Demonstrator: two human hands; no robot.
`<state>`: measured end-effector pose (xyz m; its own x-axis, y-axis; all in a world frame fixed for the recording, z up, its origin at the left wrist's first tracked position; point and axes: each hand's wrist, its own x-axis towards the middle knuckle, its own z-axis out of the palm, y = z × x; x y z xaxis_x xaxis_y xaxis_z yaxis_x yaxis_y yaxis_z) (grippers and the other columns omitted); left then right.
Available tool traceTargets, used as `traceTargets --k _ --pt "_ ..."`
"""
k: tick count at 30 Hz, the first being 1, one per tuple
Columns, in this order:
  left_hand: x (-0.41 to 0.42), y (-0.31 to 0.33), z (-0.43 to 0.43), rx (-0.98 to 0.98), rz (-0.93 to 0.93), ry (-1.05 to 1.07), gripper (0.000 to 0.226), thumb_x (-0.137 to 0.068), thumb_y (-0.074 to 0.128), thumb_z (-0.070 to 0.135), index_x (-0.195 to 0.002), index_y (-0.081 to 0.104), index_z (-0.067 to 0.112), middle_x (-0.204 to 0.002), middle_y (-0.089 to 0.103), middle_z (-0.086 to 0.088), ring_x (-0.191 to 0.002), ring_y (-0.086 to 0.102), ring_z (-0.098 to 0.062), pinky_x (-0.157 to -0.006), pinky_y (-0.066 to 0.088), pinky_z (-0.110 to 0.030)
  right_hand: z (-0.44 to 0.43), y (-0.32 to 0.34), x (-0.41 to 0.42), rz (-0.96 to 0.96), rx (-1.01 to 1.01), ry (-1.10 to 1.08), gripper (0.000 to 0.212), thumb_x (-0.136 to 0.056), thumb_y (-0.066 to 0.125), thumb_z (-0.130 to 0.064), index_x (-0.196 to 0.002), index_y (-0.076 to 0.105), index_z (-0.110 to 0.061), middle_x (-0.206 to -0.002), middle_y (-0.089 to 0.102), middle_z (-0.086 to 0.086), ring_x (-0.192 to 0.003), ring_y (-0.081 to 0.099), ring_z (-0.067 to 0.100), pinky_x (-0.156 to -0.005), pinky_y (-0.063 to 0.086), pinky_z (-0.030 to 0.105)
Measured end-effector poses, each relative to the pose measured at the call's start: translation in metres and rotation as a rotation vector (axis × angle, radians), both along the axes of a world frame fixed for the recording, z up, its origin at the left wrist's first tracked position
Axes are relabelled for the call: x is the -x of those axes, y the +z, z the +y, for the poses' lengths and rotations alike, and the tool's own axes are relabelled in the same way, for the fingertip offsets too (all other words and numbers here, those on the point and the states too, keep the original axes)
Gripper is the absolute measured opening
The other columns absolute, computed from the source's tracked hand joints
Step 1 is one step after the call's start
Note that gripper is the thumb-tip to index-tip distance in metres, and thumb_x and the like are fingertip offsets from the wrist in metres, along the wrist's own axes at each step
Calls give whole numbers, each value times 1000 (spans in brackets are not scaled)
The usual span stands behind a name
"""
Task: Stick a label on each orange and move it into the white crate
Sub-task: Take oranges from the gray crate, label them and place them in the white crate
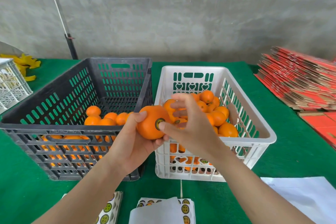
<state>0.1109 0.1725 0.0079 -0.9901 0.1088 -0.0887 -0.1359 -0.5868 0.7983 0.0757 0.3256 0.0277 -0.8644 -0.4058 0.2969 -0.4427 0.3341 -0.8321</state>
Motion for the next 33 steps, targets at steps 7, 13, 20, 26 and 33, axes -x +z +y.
traceTargets --k 7,13,20,26,33 --pt "17 -4 10 193 85 -20 42 -89 46 46 -119 58 20 -116 68 -11 -104 67 -23 -76 57 -33 -9 -28 4 231 35 -8 73 -68 77 -16 -130 40 -27 -123 41 -8 -109 40 0 -89 46 24" --pt "79 -10 33 761 228 150 36 -102 31 32 -125 55 16 -114 67 -5 -104 64 -20 -87 53 -34 21 -16 88 168 13 -218 68 -63 80 -22 -118 43 -32 -115 49 -8 -104 47 5 -82 44 17" --pt "109 -45 44 1700 320 16 25 -94 54 21 -119 58 18 -112 61 0 -105 58 -18 -80 38 -21 68 -42 201 -114 -753 -465 67 -76 65 -12 -134 31 -10 -132 39 22 -118 46 39 -87 48 43" --pt "107 -43 46 1666 387 56 11 -91 58 23 -97 63 15 -93 63 0 -84 57 -16 -74 47 -29 78 -78 219 -181 -812 -455 62 -85 59 -17 -137 27 -10 -142 28 24 -124 38 44 -95 42 49" --pt "90 -32 51 1548 576 205 24 -92 55 16 -115 61 12 -105 62 -4 -88 58 -16 -84 48 -36 50 -58 204 65 -680 -617 77 -82 59 -9 -147 18 -15 -155 2 20 -143 1 39 -114 9 55"
